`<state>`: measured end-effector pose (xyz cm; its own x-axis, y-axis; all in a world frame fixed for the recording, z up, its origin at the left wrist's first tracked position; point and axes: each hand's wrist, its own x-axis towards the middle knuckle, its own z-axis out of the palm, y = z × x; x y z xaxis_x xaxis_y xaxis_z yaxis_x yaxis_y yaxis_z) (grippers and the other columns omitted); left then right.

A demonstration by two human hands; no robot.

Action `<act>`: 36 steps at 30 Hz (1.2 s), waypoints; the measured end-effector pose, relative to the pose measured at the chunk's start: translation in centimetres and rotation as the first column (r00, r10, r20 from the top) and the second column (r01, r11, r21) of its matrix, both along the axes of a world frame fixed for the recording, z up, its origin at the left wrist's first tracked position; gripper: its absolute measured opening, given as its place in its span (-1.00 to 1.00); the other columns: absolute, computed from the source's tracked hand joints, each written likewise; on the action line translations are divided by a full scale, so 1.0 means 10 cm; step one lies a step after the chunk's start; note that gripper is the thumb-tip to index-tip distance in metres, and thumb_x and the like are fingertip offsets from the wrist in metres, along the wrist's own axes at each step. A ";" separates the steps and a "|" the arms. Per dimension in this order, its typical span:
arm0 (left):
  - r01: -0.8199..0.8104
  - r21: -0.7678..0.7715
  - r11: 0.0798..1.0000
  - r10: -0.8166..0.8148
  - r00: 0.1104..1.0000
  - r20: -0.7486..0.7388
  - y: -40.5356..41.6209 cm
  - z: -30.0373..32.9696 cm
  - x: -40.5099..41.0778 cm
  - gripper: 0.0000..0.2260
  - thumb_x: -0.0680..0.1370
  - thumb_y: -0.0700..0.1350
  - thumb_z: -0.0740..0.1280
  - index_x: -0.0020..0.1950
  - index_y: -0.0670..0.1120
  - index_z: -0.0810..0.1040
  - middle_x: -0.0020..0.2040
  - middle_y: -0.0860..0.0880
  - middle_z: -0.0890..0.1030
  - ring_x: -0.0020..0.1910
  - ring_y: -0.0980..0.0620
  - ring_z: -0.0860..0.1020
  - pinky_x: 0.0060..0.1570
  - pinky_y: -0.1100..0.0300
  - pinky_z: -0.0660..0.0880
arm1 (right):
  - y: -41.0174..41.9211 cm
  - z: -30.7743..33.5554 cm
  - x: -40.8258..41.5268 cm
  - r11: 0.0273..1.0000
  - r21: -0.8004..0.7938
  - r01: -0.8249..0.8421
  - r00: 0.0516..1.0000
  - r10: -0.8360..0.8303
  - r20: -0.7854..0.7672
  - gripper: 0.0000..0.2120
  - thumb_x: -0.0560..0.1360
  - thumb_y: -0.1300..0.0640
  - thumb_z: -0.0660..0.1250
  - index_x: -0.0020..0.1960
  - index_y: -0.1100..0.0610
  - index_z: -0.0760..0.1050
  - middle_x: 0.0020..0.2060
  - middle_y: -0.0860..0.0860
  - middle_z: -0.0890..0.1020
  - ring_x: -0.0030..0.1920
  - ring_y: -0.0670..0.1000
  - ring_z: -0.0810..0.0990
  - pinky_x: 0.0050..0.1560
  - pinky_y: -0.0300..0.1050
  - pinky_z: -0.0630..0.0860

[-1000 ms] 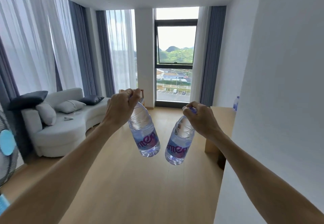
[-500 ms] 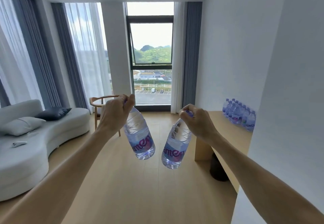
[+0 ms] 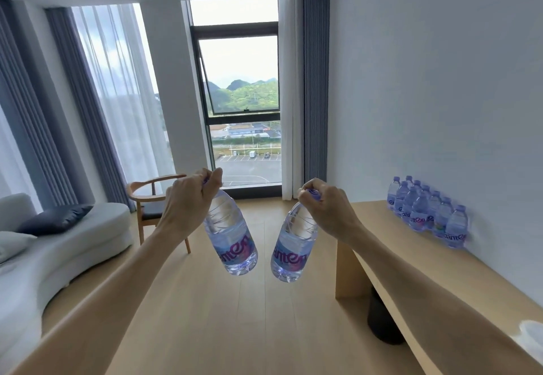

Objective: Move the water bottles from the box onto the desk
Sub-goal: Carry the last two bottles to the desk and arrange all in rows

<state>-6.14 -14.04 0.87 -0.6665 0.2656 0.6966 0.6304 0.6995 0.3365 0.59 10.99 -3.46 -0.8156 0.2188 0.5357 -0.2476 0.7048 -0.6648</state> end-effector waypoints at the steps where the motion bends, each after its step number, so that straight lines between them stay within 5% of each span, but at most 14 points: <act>1: 0.014 0.013 1.000 -0.014 1.000 0.009 0.09 -0.01 -0.17 -0.54 0.63 0.09 0.07 -0.12 -0.24 0.56 -0.31 -0.12 0.60 -0.35 -0.01 0.51 -0.26 0.44 0.22 | 0.09 -0.01 -0.14 1.000 0.000 0.012 1.000 -0.012 0.007 -0.91 0.59 0.07 0.24 -0.02 0.07 0.48 -0.27 -0.12 0.53 -0.26 -0.08 0.54 -0.34 -0.34 0.42; 4: 0.071 0.054 0.996 -0.070 0.997 -0.019 0.40 -0.06 -0.69 -0.47 0.59 0.14 0.04 -0.11 -0.26 0.58 -0.26 -0.17 0.64 -0.34 -0.08 0.56 -0.33 0.27 0.36 | 0.41 -0.05 -0.55 0.999 0.003 0.049 0.999 -0.049 0.022 -0.89 0.59 0.08 0.24 -0.03 0.09 0.49 -0.28 -0.11 0.54 -0.28 -0.11 0.52 -0.36 -0.36 0.36; 8: 0.092 0.041 0.995 -0.092 0.996 -0.023 0.88 -0.17 -1.37 -0.50 0.60 0.15 0.02 -0.23 -0.19 0.52 -0.42 -0.07 0.53 -0.44 0.03 0.45 -0.43 0.26 0.27 | 0.87 -0.12 -1.05 0.995 -0.002 0.102 0.994 -0.102 0.031 -0.82 0.58 0.06 0.24 -0.02 0.15 0.53 -0.25 0.02 0.60 -0.28 -0.08 0.53 -0.36 -0.30 0.41; 12: 0.173 0.074 0.982 -0.173 0.985 0.000 1.43 -0.30 -2.12 -0.41 0.59 0.27 -0.01 -0.21 -0.17 0.54 -0.40 -0.05 0.57 -0.40 -0.04 0.52 -0.28 0.12 0.41 | 1.34 -0.19 -1.56 0.986 0.000 0.165 0.985 -0.164 0.060 -0.81 0.57 0.04 0.23 -0.03 0.13 0.54 -0.27 0.00 0.60 -0.27 -0.06 0.55 -0.32 -0.19 0.47; 17: 0.305 0.083 0.949 -0.305 0.952 -0.014 2.23 -0.34 -2.94 -0.42 0.53 0.24 -0.02 -0.17 -0.19 0.57 -0.33 -0.09 0.62 -0.33 -0.12 0.55 -0.23 0.04 0.45 | 1.91 -0.27 -2.13 0.967 -0.007 0.255 0.965 -0.253 0.067 -0.84 0.58 0.08 0.24 -0.07 0.13 0.53 -0.31 -0.04 0.57 -0.32 -0.13 0.50 -0.36 -0.35 0.39; 22: 0.460 0.047 0.886 -0.462 0.886 0.039 3.20 -0.41 -3.81 -0.39 0.53 0.28 -0.04 -0.20 -0.20 0.53 -0.34 -0.10 0.60 -0.37 -0.11 0.54 -0.33 0.12 0.41 | 2.60 -0.35 -2.63 0.916 -0.094 0.389 0.918 -0.377 0.120 -0.86 0.56 0.05 0.25 -0.13 0.05 0.52 -0.36 -0.09 0.56 -0.34 -0.15 0.48 -0.28 -0.24 0.41; 29: 0.636 0.072 0.769 -0.640 0.762 0.098 4.53 -0.52 -4.34 -0.63 0.65 0.07 0.13 -0.25 -0.10 0.47 -0.41 0.26 0.45 -0.39 0.25 0.43 -0.33 0.22 0.29 | 3.47 -0.46 -2.79 0.800 -0.227 0.556 0.831 -0.539 0.137 -0.84 0.58 0.05 0.26 -0.14 0.06 0.52 -0.42 -0.21 0.52 -0.38 -0.22 0.45 -0.36 -0.40 0.33; 36: 0.754 0.076 0.653 -0.748 0.626 0.220 5.86 -0.80 -4.43 -0.64 0.65 0.02 0.13 -0.14 -0.19 0.54 -0.40 0.24 0.48 -0.37 0.23 0.45 -0.31 0.26 0.32 | 4.50 -0.79 -2.72 0.685 -0.231 0.692 0.720 -0.677 0.150 -0.82 0.56 0.07 0.28 -0.15 0.14 0.52 -0.43 -0.11 0.48 -0.44 -0.16 0.35 -0.38 -0.33 0.33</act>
<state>-50.40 44.60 -7.18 -0.3566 0.7546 0.5508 0.8543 0.0246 0.5193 -26.60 56.00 -11.36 -0.4076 0.8467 0.3420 0.2735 0.4705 -0.8389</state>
